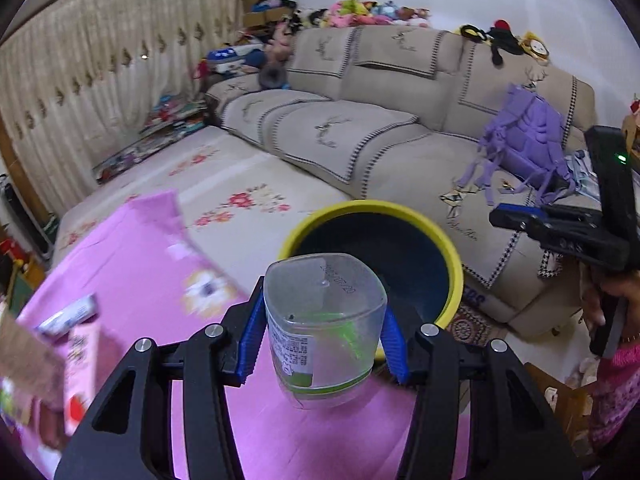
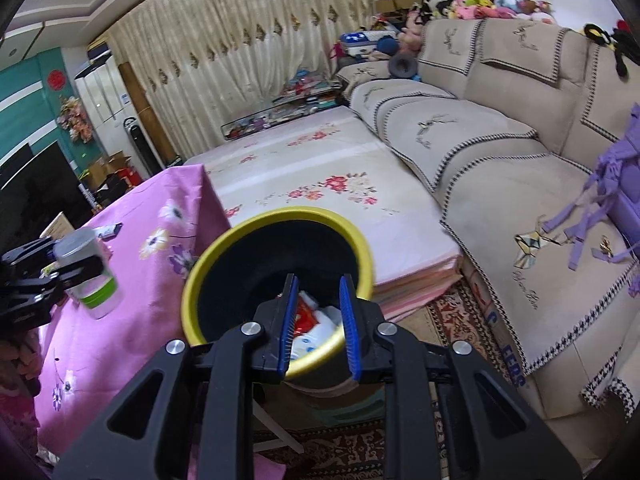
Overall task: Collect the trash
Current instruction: 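Carry the cup over the bin and open the left gripper, then move the right gripper back to the table toward the white foam net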
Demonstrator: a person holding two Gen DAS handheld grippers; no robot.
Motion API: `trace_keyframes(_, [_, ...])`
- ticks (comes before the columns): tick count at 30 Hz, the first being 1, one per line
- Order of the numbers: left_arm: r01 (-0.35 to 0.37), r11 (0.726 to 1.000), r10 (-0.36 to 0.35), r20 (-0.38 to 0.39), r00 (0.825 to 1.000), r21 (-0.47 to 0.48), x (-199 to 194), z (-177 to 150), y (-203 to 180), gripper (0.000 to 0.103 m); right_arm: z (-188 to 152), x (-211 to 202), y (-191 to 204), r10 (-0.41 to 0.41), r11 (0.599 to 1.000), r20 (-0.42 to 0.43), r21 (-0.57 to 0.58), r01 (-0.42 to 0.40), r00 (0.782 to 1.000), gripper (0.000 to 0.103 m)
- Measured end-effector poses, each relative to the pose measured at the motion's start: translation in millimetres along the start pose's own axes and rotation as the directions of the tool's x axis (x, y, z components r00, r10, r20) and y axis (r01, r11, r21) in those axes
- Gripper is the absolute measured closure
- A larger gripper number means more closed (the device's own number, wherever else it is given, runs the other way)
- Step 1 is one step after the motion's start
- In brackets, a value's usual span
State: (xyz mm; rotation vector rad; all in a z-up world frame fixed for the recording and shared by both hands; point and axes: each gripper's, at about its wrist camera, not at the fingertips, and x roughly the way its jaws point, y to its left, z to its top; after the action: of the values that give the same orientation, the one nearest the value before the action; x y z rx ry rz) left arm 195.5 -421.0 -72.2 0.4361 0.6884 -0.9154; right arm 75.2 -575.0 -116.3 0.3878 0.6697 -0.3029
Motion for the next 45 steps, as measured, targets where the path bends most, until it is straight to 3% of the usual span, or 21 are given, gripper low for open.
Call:
trace_keyframes(4, [0.050, 0.999, -0.050, -0.024, 0.998, -0.006, 44, 16, -11, 0.052, -3, 0, -15, -0.014, 1.000, -0.003, 0.026, 0.014, 1.000, 0.082])
trace_keyframes(11, [0.066, 0.998, -0.066, -0.063, 0.996, 0.005, 104, 36, -27, 0.052, -7, 2, -35, -0.036, 0.997, -0.010, 0.063, 0.037, 0.999, 0.082])
trace_keyframes(13, [0.064, 0.998, -0.064, -0.077, 0.995, 0.000, 115, 38, -28, 0.052, -6, 3, -37, -0.039, 0.997, -0.015, 0.069, 0.040, 0.999, 0.076])
trace_keyframes(15, [0.057, 0.998, -0.058, -0.080, 0.995, -0.005, 120, 39, -29, 0.044, -6, 5, -38, -0.042, 0.996, -0.021, 0.078, 0.044, 0.999, 0.069])
trace_keyframes(16, [0.050, 0.999, -0.050, -0.073, 0.996, -0.004, 120, 39, -29, 0.033, -7, 6, -39, -0.041, 0.996, -0.022, 0.081, 0.043, 0.999, 0.069])
trace_keyframes(19, [0.016, 1.000, -0.016, -0.039, 0.999, 0.003, 108, 39, -27, 0.028, -7, 8, -35, -0.032, 0.997, -0.026, 0.076, 0.034, 0.999, 0.069])
trace_keyframes(24, [-0.013, 0.999, 0.014, 0.050, 0.999, -0.030, 47, 33, -18, 0.023, -8, 7, -21, -0.007, 0.998, -0.026, 0.060, 0.009, 1.000, 0.069])
trace_keyframes(26, [-0.048, 0.997, 0.053, 0.096, 0.994, -0.055, 12, 26, -12, 0.017, -8, 8, -12, 0.006, 0.999, -0.028, 0.048, -0.005, 1.000, 0.069])
trace_keyframes(30, [-0.117, 0.984, 0.138, 0.167, 0.976, -0.132, -54, 0, 9, 0.015, -8, 12, 13, 0.040, 0.999, -0.038, 0.015, -0.039, 0.998, 0.069])
trace_keyframes(33, [-0.176, 0.962, 0.214, 0.180, 0.960, -0.207, -98, -27, 31, 0.012, -7, 16, 42, 0.080, 0.996, -0.050, -0.030, -0.082, 0.996, 0.069])
trace_keyframes(37, [-0.256, 0.913, 0.323, 0.179, 0.929, -0.319, -154, -75, 63, 0.011, -6, 23, 90, 0.134, 0.985, -0.074, -0.103, -0.141, 0.988, 0.069])
trace_keyframes(40, [-0.331, 0.848, 0.422, 0.149, 0.894, -0.413, -196, -119, 91, 0.011, -7, 29, 131, 0.173, 0.969, -0.096, -0.161, -0.187, 0.980, 0.069])
trace_keyframes(45, [-0.438, 0.752, 0.543, 0.086, 0.835, -0.492, -246, -175, 124, 0.011, -11, 38, 201, 0.237, 0.932, -0.144, -0.247, -0.267, 0.961, 0.069])
